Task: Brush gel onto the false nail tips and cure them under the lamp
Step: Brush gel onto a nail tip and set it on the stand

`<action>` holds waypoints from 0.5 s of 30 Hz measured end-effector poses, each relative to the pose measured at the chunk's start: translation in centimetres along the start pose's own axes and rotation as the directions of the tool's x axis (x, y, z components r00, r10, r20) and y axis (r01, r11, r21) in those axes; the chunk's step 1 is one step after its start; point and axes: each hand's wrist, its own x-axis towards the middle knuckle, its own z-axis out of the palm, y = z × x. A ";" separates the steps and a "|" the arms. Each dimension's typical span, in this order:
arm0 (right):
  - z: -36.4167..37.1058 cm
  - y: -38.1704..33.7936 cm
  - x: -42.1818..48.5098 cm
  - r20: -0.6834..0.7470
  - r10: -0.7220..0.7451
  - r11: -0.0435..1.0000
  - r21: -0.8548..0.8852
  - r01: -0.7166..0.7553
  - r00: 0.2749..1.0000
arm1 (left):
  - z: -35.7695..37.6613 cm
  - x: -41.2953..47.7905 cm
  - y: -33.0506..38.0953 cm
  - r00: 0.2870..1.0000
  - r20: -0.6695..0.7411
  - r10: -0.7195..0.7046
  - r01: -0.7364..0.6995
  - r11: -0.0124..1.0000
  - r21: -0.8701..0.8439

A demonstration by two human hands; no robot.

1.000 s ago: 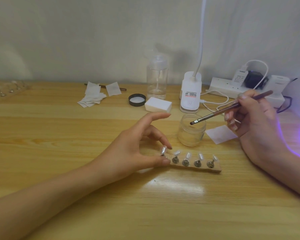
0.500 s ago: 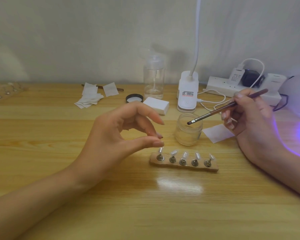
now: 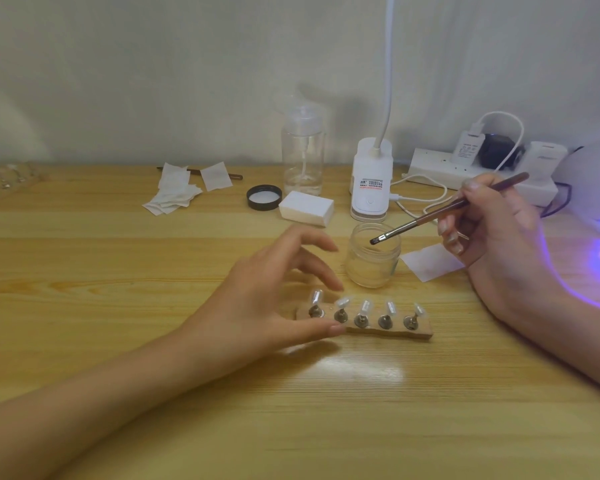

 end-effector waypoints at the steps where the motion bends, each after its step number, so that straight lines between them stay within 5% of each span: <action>1: 0.0 0.0 0.0 -0.002 -0.001 1.000 -0.001 0.001 1.000 | 0.2 0.0 -0.1 1.000 0.023 -0.018 0.019 1.000 -0.005; 15: 0.1 -0.1 0.0 -0.010 0.004 1.000 0.003 -0.004 1.000 | 0.0 -0.4 -0.2 1.000 -0.017 0.008 -0.006 0.997 0.078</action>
